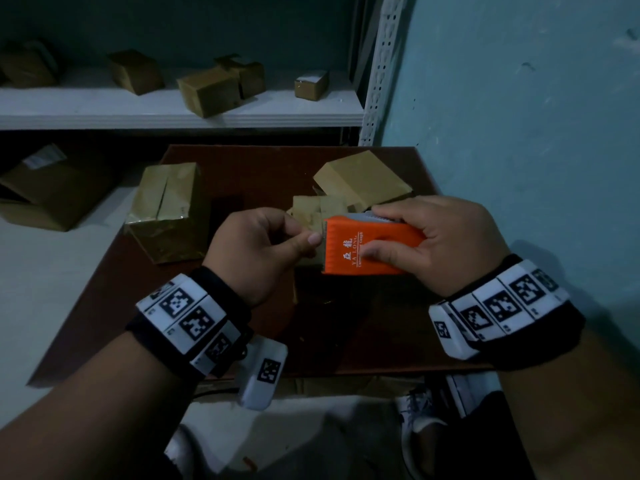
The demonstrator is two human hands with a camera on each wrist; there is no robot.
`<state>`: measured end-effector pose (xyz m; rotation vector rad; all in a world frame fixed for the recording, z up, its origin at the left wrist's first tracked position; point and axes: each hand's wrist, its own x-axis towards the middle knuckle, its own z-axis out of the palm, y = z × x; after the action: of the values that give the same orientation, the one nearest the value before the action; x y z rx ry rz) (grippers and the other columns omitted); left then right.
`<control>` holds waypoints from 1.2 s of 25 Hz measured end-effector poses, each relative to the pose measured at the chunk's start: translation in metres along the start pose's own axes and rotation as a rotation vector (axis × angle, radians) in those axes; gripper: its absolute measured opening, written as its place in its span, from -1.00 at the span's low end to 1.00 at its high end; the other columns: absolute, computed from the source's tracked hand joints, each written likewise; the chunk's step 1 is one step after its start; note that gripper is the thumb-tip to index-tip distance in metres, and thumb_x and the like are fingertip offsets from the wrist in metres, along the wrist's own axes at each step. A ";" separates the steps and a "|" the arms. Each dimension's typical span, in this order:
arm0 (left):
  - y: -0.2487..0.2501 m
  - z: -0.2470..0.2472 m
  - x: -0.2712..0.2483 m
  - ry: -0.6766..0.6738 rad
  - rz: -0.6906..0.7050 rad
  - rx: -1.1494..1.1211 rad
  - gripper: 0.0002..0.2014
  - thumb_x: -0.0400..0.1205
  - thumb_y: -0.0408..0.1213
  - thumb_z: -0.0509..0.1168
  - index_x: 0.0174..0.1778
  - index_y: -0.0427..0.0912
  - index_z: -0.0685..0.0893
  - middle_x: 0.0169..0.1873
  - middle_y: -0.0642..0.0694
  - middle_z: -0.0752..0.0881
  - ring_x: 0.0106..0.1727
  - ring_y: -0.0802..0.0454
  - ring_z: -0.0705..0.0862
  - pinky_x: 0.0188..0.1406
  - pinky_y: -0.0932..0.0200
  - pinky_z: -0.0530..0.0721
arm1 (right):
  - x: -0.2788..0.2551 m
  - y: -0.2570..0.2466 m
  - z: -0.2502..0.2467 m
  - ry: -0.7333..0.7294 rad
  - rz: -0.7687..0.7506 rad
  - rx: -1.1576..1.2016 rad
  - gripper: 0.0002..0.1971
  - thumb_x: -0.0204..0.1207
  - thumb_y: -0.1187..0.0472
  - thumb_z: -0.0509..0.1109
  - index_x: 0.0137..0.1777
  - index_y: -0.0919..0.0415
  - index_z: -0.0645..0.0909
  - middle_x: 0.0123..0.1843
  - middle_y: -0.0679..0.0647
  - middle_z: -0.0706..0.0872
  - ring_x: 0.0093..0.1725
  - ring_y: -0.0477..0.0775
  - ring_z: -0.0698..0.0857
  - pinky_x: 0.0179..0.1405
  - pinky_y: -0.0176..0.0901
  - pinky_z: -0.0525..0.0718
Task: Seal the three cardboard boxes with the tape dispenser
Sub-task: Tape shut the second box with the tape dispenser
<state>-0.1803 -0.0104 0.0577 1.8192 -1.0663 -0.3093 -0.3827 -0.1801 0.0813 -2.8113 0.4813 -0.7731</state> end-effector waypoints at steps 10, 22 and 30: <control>-0.019 -0.019 -0.022 -0.022 -0.127 0.057 -0.86 0.56 -0.09 0.58 -0.29 0.02 0.83 -0.29 0.29 0.84 -0.22 0.37 0.77 -0.29 0.58 0.55 | -0.027 0.022 -0.016 -0.049 0.123 -0.021 -0.29 0.41 -0.54 0.39 0.36 -0.07 0.80 0.16 -0.08 0.88 0.06 -0.05 0.80 0.09 -0.16 0.65; -0.028 -0.005 -0.014 -0.061 -0.230 0.288 -0.78 0.54 0.18 0.51 -0.21 0.13 0.79 -0.25 0.15 0.82 -0.16 0.23 0.77 -0.17 0.13 0.79 | -0.024 0.030 0.010 -0.152 0.170 -0.133 -0.20 0.41 -0.65 0.21 0.39 -0.11 0.76 0.17 -0.08 0.86 0.07 -0.01 0.80 0.05 -0.14 0.61; -0.018 -0.010 0.010 -0.039 0.107 0.560 -0.19 0.29 0.64 0.36 0.25 0.10 0.66 0.13 0.10 0.70 0.20 0.01 0.67 0.18 -0.18 0.70 | -0.022 0.033 0.016 -0.139 0.169 -0.179 -0.23 0.45 -0.63 0.25 0.37 -0.08 0.76 0.12 -0.07 0.86 0.05 0.02 0.79 0.08 -0.13 0.52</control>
<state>-0.1590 -0.0101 0.0503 2.2379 -1.3679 0.0272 -0.4008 -0.2020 0.0491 -2.9104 0.7873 -0.5205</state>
